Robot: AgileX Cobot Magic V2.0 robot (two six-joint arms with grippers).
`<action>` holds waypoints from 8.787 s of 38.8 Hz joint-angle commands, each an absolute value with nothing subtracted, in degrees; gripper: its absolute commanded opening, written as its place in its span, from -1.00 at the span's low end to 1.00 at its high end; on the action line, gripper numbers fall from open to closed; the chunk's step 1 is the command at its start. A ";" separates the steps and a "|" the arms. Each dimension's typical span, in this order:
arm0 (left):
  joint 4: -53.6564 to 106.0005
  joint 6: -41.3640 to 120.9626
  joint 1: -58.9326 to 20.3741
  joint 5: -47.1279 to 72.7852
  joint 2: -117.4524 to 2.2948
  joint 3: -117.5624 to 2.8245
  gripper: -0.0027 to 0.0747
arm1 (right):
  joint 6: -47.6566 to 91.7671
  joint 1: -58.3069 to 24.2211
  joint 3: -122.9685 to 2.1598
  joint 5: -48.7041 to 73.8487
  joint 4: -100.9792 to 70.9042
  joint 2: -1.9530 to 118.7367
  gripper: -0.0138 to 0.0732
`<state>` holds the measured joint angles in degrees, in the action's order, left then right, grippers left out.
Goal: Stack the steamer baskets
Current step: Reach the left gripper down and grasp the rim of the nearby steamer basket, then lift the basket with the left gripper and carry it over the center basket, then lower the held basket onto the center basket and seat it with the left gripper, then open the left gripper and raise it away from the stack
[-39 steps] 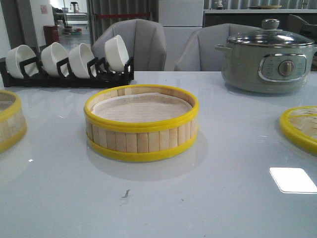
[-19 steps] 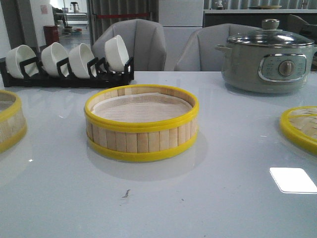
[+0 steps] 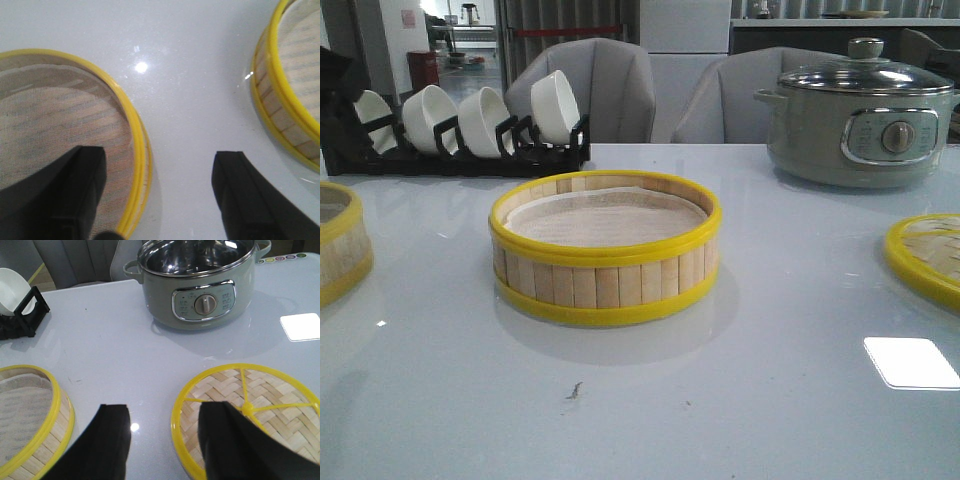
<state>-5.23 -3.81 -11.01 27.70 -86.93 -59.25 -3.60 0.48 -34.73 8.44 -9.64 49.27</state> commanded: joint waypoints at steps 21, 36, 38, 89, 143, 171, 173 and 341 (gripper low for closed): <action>-5.07 -4.56 -9.69 23.40 -97.71 -66.03 0.21 | -2.95 0.78 -36.83 4.37 -9.60 48.95 0.32; -5.07 -4.56 -9.69 23.63 -101.98 -66.03 0.21 | -2.95 0.78 -36.83 4.37 -9.60 48.95 0.32; -5.07 -4.56 -9.69 23.92 -102.61 -66.03 0.21 | -2.95 0.78 -36.83 4.37 -9.60 48.95 0.32; -3.60 -3.93 -37.05 34.54 -96.76 -91.44 -0.70 | -2.95 0.78 -36.72 7.15 -9.60 48.95 0.32; 1.59 -0.44 -45.67 39.57 -117.97 -105.93 -0.70 | -2.95 0.78 -36.72 7.10 -9.60 48.95 0.32; 0.00 -1.48 -44.00 44.27 -117.97 -105.93 -0.70 | -2.95 0.78 -36.72 7.10 -9.60 48.95 0.32; 0.00 -1.48 -43.48 44.27 -117.97 -105.93 -0.70 | -2.95 0.78 -36.72 7.10 -9.60 48.95 0.32; 0.33 -4.21 -44.23 40.20 -114.46 -105.93 0.21 | -2.95 0.78 -36.72 7.10 -9.60 48.95 0.32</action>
<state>0.90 -3.80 -43.76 43.66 -118.72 -104.09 -3.60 0.48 -34.73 11.44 -9.76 49.27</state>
